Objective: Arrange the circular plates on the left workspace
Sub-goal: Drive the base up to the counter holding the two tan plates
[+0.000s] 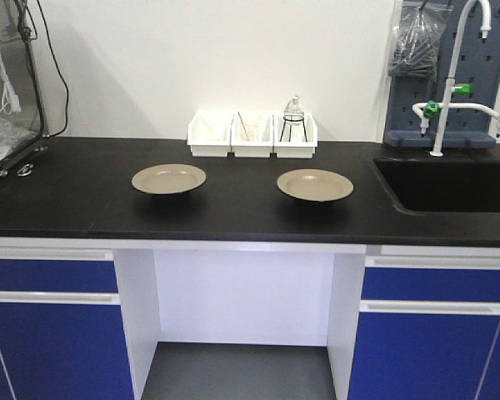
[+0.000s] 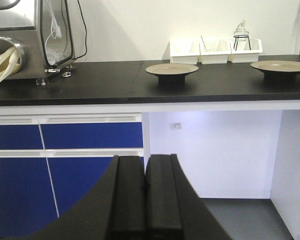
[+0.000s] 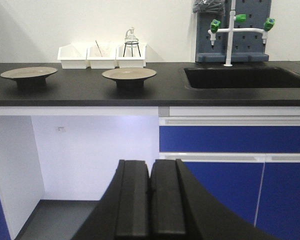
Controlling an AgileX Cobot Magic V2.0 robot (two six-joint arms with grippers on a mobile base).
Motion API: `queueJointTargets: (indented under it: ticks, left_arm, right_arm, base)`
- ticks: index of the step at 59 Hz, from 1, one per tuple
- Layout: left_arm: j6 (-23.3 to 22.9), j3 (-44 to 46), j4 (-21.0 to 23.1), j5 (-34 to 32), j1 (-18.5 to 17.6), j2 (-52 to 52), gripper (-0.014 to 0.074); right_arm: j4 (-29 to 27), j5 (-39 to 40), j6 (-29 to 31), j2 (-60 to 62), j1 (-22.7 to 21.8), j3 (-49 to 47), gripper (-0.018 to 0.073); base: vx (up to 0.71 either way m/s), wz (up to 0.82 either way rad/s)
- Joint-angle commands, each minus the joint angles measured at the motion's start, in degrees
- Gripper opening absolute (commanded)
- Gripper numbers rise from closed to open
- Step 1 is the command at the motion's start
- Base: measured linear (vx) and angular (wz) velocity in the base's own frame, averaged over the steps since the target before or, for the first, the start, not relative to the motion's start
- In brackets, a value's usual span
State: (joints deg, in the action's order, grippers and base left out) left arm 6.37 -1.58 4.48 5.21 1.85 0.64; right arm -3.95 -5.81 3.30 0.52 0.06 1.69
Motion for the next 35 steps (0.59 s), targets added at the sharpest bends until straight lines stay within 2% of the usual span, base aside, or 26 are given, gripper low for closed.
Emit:
queueJointTargets:
  ticks: [1,35]
  left_arm:
    - [-0.6,-0.7,0.0,-5.2,-0.3,0.9,0.0002]
    - [-0.6,-0.7,0.0,-5.2,-0.3,0.9,0.0002]
  right_arm:
    - [0.4,4.5,0.1,0.9,-0.3,0.4,-0.0003]
    - [0.4,4.5,0.1,0.9,-0.3,0.4,-0.0003]
  base:
    - [0.44,0.03]
    - [0.45,0.0]
